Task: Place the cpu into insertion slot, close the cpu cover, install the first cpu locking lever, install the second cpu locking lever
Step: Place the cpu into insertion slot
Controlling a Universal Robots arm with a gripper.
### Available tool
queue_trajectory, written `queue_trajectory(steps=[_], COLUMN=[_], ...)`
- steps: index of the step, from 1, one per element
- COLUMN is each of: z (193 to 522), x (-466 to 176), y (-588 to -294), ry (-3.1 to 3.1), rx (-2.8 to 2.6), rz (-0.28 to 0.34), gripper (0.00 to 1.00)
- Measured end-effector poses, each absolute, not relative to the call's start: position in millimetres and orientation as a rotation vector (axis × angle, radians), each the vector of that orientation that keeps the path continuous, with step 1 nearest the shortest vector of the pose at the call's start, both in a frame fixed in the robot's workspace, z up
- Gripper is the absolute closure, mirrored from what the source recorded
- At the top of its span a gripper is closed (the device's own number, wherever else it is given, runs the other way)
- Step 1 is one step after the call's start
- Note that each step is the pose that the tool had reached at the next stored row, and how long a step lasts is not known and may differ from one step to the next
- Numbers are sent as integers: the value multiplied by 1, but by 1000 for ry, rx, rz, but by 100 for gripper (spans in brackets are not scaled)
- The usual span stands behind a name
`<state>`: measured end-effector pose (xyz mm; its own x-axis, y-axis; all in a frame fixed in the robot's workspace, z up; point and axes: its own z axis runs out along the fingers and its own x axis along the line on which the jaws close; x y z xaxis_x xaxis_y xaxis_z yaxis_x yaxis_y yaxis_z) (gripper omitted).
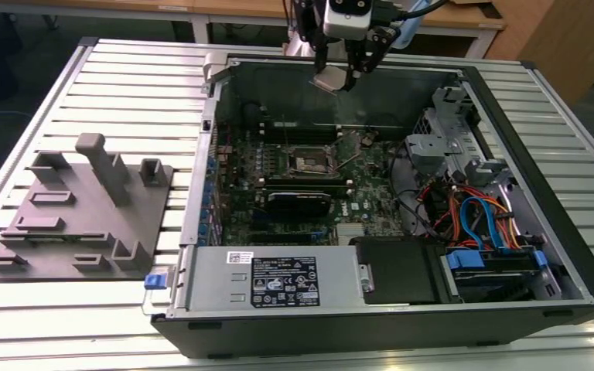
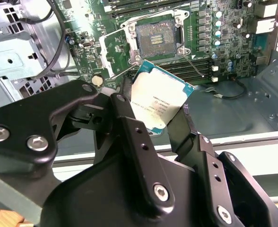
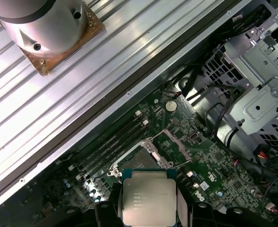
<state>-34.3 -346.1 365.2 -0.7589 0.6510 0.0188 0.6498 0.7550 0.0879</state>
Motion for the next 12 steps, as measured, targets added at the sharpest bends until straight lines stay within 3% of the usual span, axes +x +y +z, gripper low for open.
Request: queue_trajectory(steps=[12], z=[365], x=[-34], y=[-346], ry=[2930], rx=[1088], rz=[139], gripper=[46])
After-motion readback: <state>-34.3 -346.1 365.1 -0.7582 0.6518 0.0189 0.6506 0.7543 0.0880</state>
